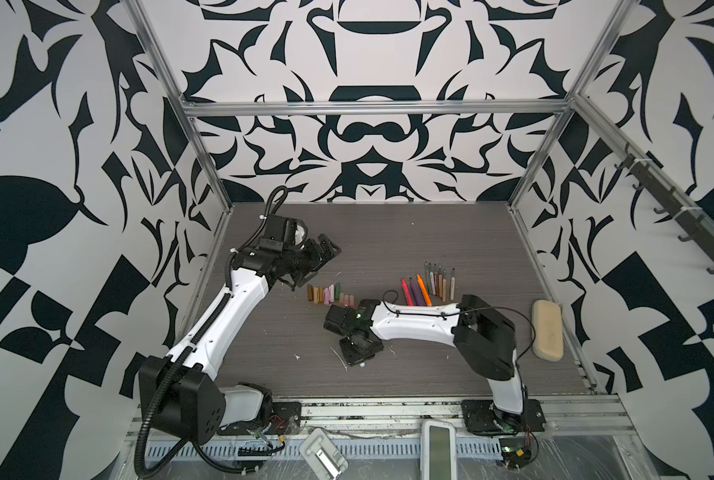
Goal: Open the pen caps
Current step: 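Move the right gripper to the blue highlighter and grasp it, then lift the blue highlighter toward the left gripper while the left gripper grips its clear cap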
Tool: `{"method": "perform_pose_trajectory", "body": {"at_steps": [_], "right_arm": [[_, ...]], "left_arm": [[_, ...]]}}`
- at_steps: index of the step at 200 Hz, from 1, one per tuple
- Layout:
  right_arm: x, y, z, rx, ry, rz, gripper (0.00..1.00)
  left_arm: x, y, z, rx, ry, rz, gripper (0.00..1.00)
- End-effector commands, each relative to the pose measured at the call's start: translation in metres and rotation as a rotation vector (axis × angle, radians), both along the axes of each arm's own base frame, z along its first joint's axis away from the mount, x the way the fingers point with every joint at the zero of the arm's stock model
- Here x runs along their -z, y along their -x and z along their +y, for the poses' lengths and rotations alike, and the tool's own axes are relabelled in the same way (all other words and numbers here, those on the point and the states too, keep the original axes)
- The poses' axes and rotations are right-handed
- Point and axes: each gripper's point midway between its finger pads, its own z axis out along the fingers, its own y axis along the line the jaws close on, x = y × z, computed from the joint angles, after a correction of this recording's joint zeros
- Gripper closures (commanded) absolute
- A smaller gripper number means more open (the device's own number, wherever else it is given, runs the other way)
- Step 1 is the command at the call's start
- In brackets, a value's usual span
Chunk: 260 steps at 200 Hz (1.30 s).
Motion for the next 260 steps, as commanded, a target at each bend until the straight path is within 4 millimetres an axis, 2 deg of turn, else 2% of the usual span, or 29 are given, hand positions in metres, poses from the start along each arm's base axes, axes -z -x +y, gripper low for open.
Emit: {"method": "perform_pose_trajectory", "body": {"at_steps": [1, 21, 36, 64, 85, 103, 117, 136, 160, 181, 211, 220, 260], "right_arm": [[-0.049, -0.002, -0.012, -0.017, -0.104, -0.090, 1.00], [-0.077, -0.009, -0.040, 0.013, -0.151, -0.153, 1.00], [-0.090, -0.016, -0.065, 0.063, -0.191, -0.168, 1.00], [-0.100, -0.032, -0.113, 0.187, -0.289, -0.155, 1.00], [-0.105, -0.038, -0.131, 0.267, -0.413, -0.078, 1.00], [-0.115, -0.038, -0.126, 0.253, -0.525, 0.001, 1.00], [-0.120, -0.037, -0.120, 0.195, -0.556, 0.029, 1.00], [-0.121, -0.039, -0.123, 0.178, -0.522, 0.024, 1.00], [-0.127, -0.042, -0.118, 0.192, -0.566, 0.015, 1.00], [-0.129, -0.042, -0.113, 0.185, -0.587, 0.029, 1.00], [-0.143, -0.050, -0.111, 0.186, -0.611, -0.005, 1.00], [-0.146, -0.052, -0.111, 0.193, -0.617, -0.010, 1.00], [-0.159, -0.060, -0.110, 0.205, -0.637, -0.030, 1.00]], "left_arm": [[0.003, -0.009, -0.009, 0.018, 0.009, 0.014, 0.00], [0.006, -0.013, -0.025, 0.049, -0.011, 0.018, 0.00], [0.008, -0.015, -0.043, 0.075, -0.031, 0.004, 0.00], [0.013, -0.018, -0.076, 0.092, -0.053, -0.032, 0.01], [0.010, -0.014, -0.105, 0.118, -0.049, -0.060, 0.01], [0.009, -0.011, -0.128, 0.162, -0.032, -0.064, 0.01], [0.016, -0.009, -0.140, 0.199, -0.027, -0.048, 0.01], [0.027, -0.006, -0.145, 0.216, -0.016, -0.004, 0.01], [0.034, -0.004, -0.148, 0.231, -0.012, 0.014, 0.01], [0.036, 0.001, -0.155, 0.240, 0.032, 0.045, 0.08], [0.035, 0.011, -0.173, 0.313, 0.066, 0.063, 0.14], [0.035, 0.014, -0.177, 0.331, 0.080, 0.071, 0.21], [0.035, 0.023, -0.191, 0.400, 0.115, 0.090, 0.32]]}}
